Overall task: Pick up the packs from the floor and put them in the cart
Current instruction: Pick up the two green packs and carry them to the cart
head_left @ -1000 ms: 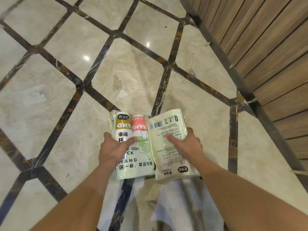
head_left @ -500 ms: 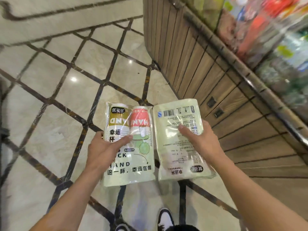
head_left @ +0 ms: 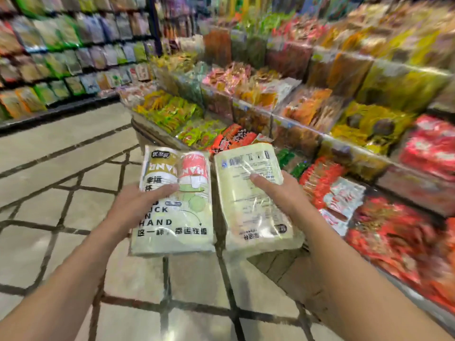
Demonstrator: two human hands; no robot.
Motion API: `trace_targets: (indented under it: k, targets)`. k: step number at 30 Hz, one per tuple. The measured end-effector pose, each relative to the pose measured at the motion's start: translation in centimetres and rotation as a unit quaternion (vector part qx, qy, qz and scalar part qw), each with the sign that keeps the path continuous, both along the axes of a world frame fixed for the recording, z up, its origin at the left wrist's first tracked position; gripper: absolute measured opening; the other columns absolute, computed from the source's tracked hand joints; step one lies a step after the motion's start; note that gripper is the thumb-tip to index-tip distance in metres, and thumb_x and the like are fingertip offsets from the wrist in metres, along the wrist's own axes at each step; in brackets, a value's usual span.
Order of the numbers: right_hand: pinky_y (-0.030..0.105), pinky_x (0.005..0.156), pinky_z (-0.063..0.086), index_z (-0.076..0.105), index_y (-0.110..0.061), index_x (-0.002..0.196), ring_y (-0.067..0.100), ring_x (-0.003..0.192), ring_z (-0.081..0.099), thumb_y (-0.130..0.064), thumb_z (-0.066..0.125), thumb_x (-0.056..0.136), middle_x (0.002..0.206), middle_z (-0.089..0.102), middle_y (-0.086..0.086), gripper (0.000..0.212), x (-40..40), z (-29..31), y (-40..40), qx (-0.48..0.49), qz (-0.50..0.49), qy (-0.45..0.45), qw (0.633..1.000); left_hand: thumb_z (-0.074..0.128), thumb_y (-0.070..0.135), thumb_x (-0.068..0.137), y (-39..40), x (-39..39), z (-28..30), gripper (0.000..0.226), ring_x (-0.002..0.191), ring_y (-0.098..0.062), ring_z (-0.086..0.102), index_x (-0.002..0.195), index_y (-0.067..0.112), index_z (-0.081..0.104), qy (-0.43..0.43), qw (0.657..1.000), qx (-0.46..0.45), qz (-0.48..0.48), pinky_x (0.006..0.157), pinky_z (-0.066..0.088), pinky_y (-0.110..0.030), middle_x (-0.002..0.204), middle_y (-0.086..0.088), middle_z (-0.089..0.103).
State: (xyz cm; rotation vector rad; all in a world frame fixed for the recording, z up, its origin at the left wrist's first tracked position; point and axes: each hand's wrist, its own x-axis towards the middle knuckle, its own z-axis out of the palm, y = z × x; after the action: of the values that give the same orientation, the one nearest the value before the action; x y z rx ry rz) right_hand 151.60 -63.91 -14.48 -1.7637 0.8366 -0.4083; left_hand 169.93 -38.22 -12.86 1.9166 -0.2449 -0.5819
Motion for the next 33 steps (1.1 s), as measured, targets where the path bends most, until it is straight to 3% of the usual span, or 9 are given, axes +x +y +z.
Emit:
trace_targets:
  k: [4,7,9,11,14,17,21,28,33]
  targets:
    - [0.026,0.072,0.055,0.079,-0.036,0.108,0.002,0.088,0.076,-0.053,0.077,0.089,0.095,0.080,-0.020,0.025,-7.2,6.3,1.2,-0.034,-0.095,-0.040,0.994,0.091,0.042,0.068,-3.1,-2.2,6.0,0.044,0.073,-0.027,0.079,0.097,0.012,0.078,-0.011,0.994,-0.049,-0.100,0.076,0.063,-0.043,0.083,-0.008,0.081]
    - [0.026,0.075,0.061,0.079,-0.032,0.109,0.004,0.084,0.078,-0.053,0.080,0.087,0.094,0.081,-0.016,0.030,-13.5,9.2,2.6,-0.032,-0.170,-0.069,0.983,0.086,0.034,0.074,-5.7,-6.3,9.7,0.030,0.054,-0.016,0.075,0.087,0.011,0.073,-0.018,0.980,-0.082,-0.180,0.048,0.053,-0.022,0.061,-0.002,0.076]
    - [0.037,0.087,0.063,0.076,-0.030,0.117,0.012,0.092,0.079,-0.067,0.085,0.073,0.104,0.082,-0.010,0.058,-18.3,10.5,3.7,-0.025,-0.239,-0.082,0.967,0.084,0.033,0.077,-7.0,-9.7,11.7,0.027,0.047,-0.010,0.071,0.085,0.011,0.070,-0.025,0.967,-0.094,-0.236,0.040,0.047,-0.019,0.050,0.005,0.070]
    - [0.043,0.089,0.064,0.074,-0.026,0.120,0.017,0.097,0.079,-0.066,0.088,0.070,0.109,0.081,-0.005,0.066,-23.6,11.7,5.1,-0.022,-0.304,-0.096,0.948,0.084,0.034,0.079,-8.4,-13.2,13.0,0.030,0.051,-0.016,0.073,0.092,0.010,0.073,-0.028,0.947,-0.101,-0.303,0.048,0.051,-0.025,0.061,-0.001,0.076]
    - [0.044,0.092,0.063,0.078,-0.020,0.115,0.019,0.096,0.080,-0.047,0.086,0.082,0.105,0.083,-0.002,0.043,-32.0,13.5,7.8,-0.027,-0.379,-0.109,0.918,0.085,0.041,0.075,-10.7,-19.2,14.4,0.036,0.067,-0.029,0.077,0.091,0.010,0.075,-0.029,0.916,-0.098,-0.387,0.068,0.060,-0.041,0.074,-0.009,0.079]
    - [0.031,0.076,0.065,0.079,-0.020,0.115,0.014,0.087,0.081,-0.044,0.084,0.086,0.102,0.083,-0.002,0.037,-40.1,14.7,11.4,-0.031,-0.447,-0.119,0.886,0.085,0.054,0.065,-12.1,-26.5,15.5,0.052,0.080,-0.039,0.075,0.089,0.008,0.074,-0.044,0.881,-0.094,-0.461,0.081,0.058,-0.051,0.073,-0.012,0.079]
    - [0.050,0.095,0.061,0.080,-0.025,0.112,0.024,0.097,0.080,-0.055,0.085,0.076,0.104,0.083,-0.002,0.047,-50.4,15.2,16.4,-0.029,-0.527,-0.115,0.841,0.081,0.046,0.075,-13.2,-37.1,16.4,0.035,0.065,-0.017,0.060,0.080,0.016,0.062,-0.011,0.836,-0.116,-0.537,0.055,0.041,-0.030,0.046,0.010,0.065]
    - [0.053,0.102,0.057,0.072,-0.036,0.124,0.023,0.107,0.077,-0.075,0.086,0.062,0.115,0.080,-0.008,0.075,-67.1,14.7,25.2,-0.046,-0.640,-0.121,0.757,0.086,0.039,0.076,-13.8,-55.9,15.8,0.038,0.049,-0.019,0.073,0.091,0.007,0.070,0.026,0.764,-0.102,-0.636,0.047,0.052,-0.027,0.062,-0.006,0.076]
    - [0.054,0.099,0.059,0.068,-0.026,0.130,0.028,0.101,0.079,-0.068,0.089,0.064,0.112,0.081,0.000,0.081,-79.2,15.1,31.5,-0.054,-0.708,-0.124,0.693,0.091,0.050,0.065,-12.3,-69.8,14.9,0.059,0.074,-0.033,0.079,0.101,0.007,0.074,0.033,0.720,-0.085,-0.688,0.081,0.063,-0.051,0.081,-0.013,0.080]
